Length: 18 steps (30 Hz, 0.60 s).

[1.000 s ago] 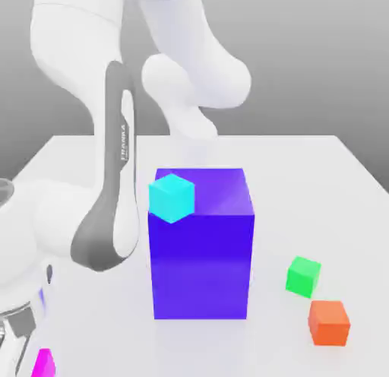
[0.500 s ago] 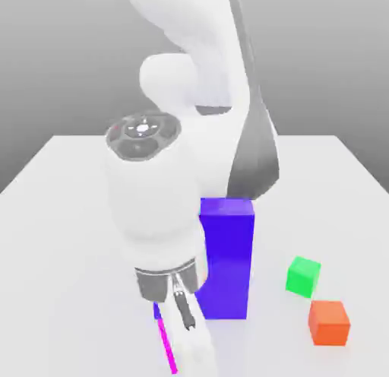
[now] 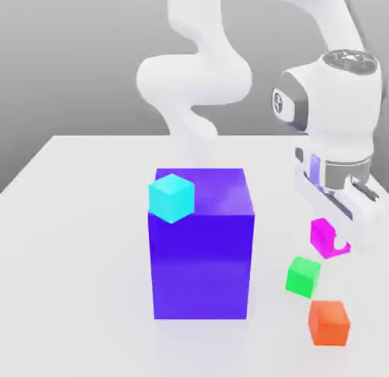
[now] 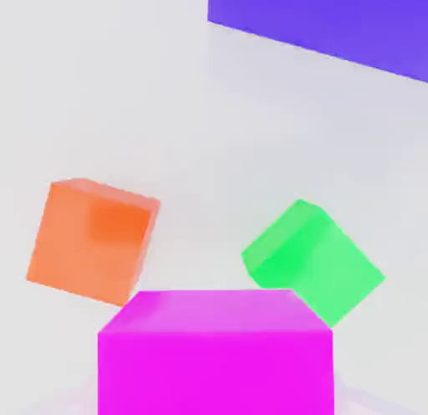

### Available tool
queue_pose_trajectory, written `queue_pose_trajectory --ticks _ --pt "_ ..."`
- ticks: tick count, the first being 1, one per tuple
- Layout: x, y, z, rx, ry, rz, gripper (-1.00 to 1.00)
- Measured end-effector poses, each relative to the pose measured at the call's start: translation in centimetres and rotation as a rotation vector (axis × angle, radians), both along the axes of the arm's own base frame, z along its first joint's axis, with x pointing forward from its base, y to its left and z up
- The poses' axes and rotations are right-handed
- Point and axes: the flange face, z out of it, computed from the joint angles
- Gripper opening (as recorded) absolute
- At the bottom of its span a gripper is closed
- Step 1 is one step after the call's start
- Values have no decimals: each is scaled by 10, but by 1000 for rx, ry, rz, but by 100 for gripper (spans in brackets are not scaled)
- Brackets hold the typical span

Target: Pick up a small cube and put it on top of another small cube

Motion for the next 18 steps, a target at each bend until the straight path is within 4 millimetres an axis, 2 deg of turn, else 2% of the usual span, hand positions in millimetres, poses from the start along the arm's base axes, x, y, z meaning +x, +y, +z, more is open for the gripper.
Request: queue_pose_trajectory --ticks 1,3,18 --pt "-9 -2 -4 -18 -11 -24 -100" --pt "-16 -4 -8 -34 -24 -42 -100" --pt "-13 -6 -36 -55 -47 -46 -100"
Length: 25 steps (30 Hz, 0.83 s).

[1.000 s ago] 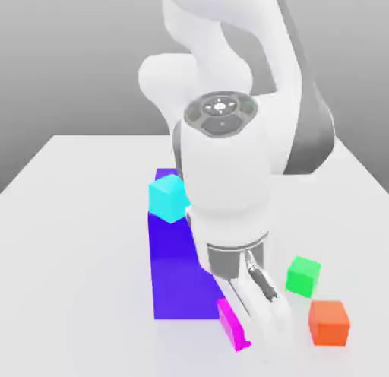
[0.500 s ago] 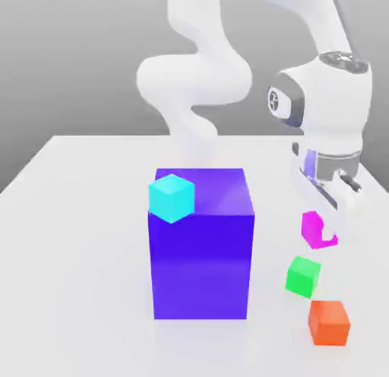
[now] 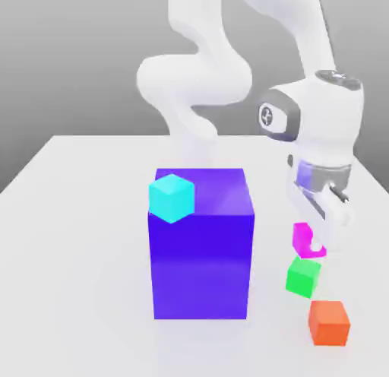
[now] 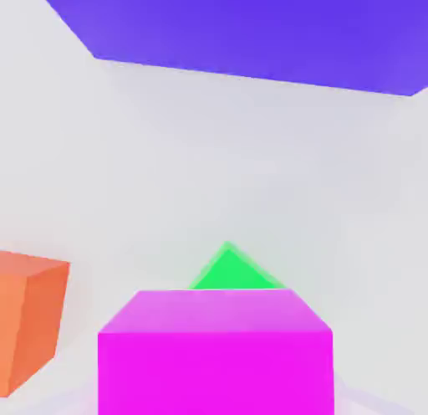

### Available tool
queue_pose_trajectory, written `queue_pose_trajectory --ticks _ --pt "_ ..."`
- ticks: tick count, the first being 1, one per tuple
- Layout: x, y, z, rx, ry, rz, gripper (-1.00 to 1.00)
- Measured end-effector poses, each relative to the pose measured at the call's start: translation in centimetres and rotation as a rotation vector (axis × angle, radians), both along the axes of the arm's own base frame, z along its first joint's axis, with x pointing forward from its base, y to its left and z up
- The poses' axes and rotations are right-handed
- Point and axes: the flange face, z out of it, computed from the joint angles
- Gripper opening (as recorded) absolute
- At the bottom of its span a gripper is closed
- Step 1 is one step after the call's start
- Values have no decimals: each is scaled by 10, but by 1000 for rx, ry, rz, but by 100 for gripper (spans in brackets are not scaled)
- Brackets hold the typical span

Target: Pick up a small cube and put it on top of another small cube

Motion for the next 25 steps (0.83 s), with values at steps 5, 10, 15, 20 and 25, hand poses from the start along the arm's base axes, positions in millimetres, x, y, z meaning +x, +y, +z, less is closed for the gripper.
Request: queue_pose_trajectory --ticks 5,10,15,20,25 --pt "1 -1 -8 0 1 -3 -100" --pt "1 0 -8 2 -2 -1 -100" --pt "1 0 -8 5 -6 0 -100" --pt "1 0 -7 8 -8 1 100" --pt "1 0 -7 8 -8 1 100"
